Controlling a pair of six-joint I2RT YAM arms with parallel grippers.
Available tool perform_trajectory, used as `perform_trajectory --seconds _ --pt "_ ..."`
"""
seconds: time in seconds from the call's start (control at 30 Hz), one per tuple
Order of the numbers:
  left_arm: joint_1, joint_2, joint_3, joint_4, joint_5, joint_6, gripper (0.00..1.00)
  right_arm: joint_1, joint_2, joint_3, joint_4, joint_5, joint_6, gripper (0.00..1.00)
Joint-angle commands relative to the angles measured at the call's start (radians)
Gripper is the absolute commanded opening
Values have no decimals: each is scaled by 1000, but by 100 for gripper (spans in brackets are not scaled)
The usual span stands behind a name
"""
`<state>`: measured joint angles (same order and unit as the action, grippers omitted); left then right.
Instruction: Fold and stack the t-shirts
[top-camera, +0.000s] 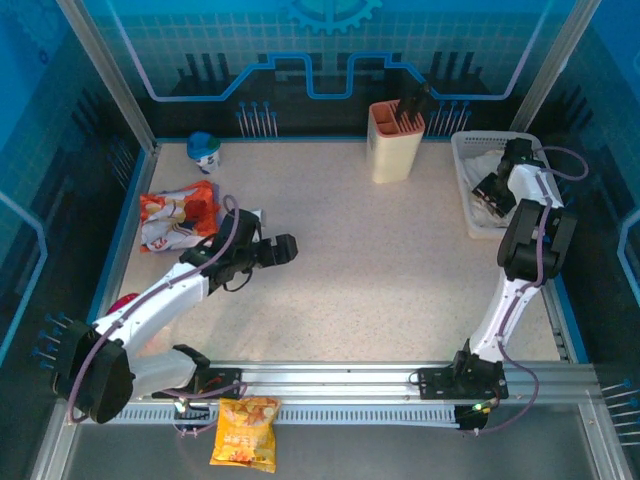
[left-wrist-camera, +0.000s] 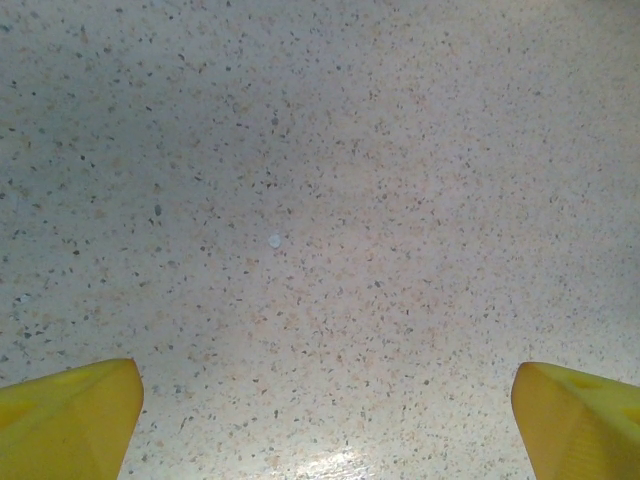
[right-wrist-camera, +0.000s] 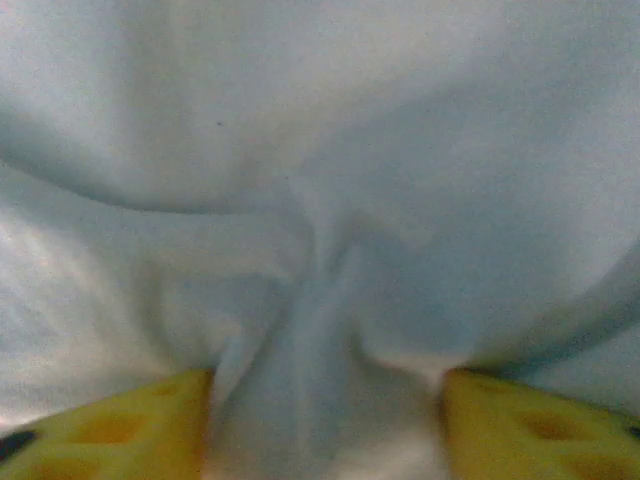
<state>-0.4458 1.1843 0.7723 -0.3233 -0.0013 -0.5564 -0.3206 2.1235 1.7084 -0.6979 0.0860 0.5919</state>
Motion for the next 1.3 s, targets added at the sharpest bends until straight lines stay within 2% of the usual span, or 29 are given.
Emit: perform_trajectory --seconds 0.0,0.03,0.07,0.27,0.5,0.63,0.8,0.93,1.07,1.17,1.27 --pt "-16 8 25 33 21 -29 95 -2 -5 -4 -6 -54 16 23" --pt "-19 9 25 36 20 -33 95 -6 -29 -16 5 -58 16 8" --pt "-21 11 25 37 21 -35 95 -6 -64 -27 16 -52 18 0" --pt "-41 31 26 51 23 -52 95 21 -314 -126 102 115 35 0" --pt "-65 73 49 71 38 -64 95 101 -547 -301 278 287 -34 0" --pt "-72 72 49 74 40 -61 94 146 -711 -440 421 322 -93 0" --pt "-76 72 29 116 46 -72 94 248 -928 -614 591 407 -232 0" --pt "-82 104 36 148 70 -87 94 379 -1098 -801 860 522 -431 0" --pt "-102 139 61 144 72 -85 94 427 -1171 -895 1015 581 -520 0" --pt "-136 154 90 104 27 -55 95 458 -1186 -891 1039 596 -581 0" --pt "-150 156 73 133 32 -63 95 522 -1210 -890 1107 626 -674 0"
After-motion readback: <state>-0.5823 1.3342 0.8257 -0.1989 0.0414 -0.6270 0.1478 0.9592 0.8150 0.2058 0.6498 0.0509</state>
